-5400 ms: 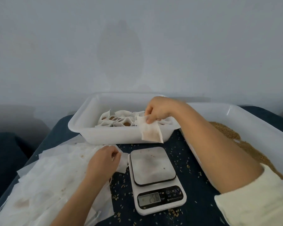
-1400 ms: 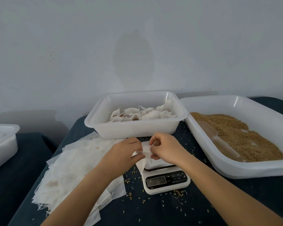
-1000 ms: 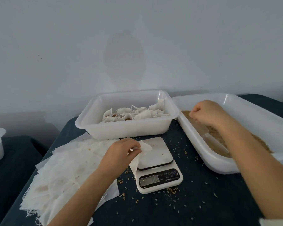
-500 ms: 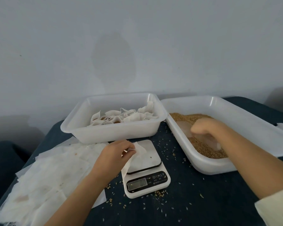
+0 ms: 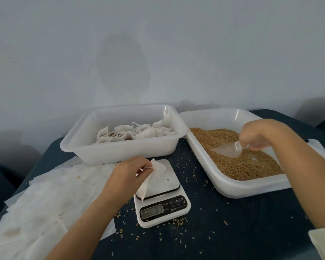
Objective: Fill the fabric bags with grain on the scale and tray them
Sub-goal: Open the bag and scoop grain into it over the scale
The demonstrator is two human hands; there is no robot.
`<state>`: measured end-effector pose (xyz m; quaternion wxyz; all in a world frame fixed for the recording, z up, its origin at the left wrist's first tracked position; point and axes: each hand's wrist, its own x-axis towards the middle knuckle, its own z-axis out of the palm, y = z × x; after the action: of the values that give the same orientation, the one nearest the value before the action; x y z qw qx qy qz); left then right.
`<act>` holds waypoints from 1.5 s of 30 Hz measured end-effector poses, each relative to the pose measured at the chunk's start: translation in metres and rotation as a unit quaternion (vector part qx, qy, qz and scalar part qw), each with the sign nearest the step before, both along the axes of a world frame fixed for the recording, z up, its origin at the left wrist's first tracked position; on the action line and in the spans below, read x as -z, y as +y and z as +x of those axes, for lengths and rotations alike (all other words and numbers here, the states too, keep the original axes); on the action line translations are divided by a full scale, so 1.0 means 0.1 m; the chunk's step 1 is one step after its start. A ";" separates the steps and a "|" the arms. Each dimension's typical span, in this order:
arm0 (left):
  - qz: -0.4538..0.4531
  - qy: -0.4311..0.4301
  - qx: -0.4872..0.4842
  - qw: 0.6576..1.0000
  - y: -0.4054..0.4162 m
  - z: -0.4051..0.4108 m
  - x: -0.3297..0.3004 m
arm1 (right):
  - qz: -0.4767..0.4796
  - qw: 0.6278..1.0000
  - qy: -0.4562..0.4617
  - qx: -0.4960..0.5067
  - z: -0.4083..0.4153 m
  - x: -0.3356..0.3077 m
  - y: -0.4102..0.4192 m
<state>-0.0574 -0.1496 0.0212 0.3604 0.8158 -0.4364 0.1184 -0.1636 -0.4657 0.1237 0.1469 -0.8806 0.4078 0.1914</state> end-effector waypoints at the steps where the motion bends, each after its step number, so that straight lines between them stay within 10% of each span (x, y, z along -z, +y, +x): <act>1: -0.001 0.000 0.001 1.000 0.00 0.00 0.00 | 0.012 1.000 0.019 -0.005 -0.01 -0.02 0.02; 15: 0.000 -0.005 0.012 1.000 -0.01 -0.02 0.01 | -0.071 0.993 0.064 -0.066 -0.12 -0.10 0.17; 45: -0.026 -0.015 -0.001 1.000 0.02 0.04 0.02 | -0.031 0.974 -0.218 -0.058 0.20 0.62 -0.10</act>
<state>-0.0536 -0.1473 0.0187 0.3747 0.8047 -0.4379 0.1423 -0.1437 -0.4760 0.0620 0.1934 -0.9273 0.3202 -0.0093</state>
